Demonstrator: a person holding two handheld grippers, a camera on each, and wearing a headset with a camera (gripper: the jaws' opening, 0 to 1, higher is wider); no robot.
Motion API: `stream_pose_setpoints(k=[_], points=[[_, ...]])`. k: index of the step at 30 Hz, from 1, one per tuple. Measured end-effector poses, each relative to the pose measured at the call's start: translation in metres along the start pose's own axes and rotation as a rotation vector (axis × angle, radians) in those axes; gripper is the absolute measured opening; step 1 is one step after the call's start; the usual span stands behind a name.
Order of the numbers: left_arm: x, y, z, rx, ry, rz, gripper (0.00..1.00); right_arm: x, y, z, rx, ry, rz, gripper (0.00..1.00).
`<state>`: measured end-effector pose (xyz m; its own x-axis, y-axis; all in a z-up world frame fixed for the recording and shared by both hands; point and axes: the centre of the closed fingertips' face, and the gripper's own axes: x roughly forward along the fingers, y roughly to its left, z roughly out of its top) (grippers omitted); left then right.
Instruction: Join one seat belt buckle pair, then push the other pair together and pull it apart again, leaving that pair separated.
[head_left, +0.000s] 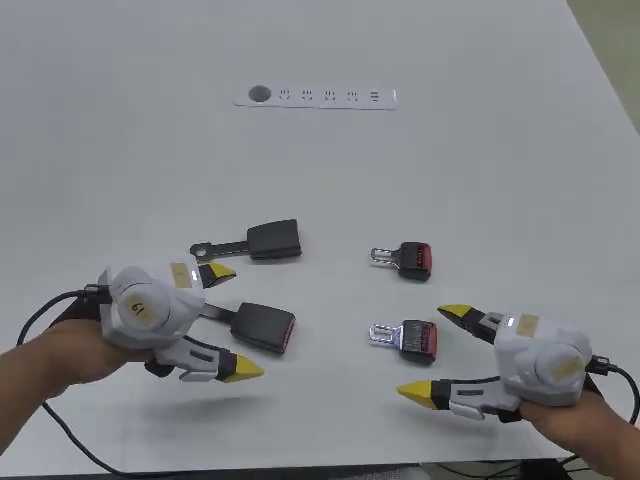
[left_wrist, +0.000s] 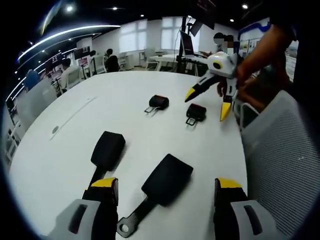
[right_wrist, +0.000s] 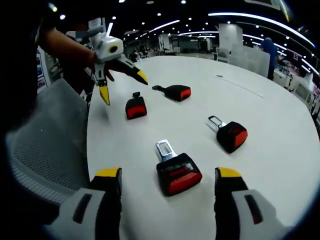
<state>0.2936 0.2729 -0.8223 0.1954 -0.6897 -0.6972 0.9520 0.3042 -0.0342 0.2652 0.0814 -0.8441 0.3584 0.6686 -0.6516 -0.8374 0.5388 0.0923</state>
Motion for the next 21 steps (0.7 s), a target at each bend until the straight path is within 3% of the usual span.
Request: stream_pose_setpoints(k=[5,9,12,15,16,19,20,21], points=[[0.012,0.006,-0.003,0.031,0.011,-0.014,0.77,0.003,-0.006,0.000,-0.013,0.024,0.040,0.71],[0.023,0.008,-0.012,0.087,0.050,-0.047,0.73,0.007,-0.009,-0.001,-0.030,0.045,0.072,0.69],[0.025,0.006,-0.014,0.091,0.076,-0.071,0.66,0.009,-0.011,-0.003,-0.034,0.057,0.092,0.66],[0.027,0.006,-0.016,0.133,0.089,-0.085,0.63,0.009,-0.007,-0.006,-0.070,0.083,0.127,0.64],[0.028,0.005,-0.021,0.147,0.112,-0.105,0.62,0.009,-0.004,-0.009,-0.091,0.098,0.149,0.61],[0.028,0.007,-0.028,0.234,0.148,-0.113,0.55,0.007,-0.001,-0.009,-0.097,0.100,0.176,0.56],[0.029,0.004,-0.025,0.209,0.130,-0.130,0.53,0.006,-0.002,-0.009,-0.109,0.105,0.178,0.56],[0.030,0.006,-0.026,0.213,0.138,-0.125,0.51,0.006,-0.002,-0.011,-0.118,0.109,0.181,0.55]])
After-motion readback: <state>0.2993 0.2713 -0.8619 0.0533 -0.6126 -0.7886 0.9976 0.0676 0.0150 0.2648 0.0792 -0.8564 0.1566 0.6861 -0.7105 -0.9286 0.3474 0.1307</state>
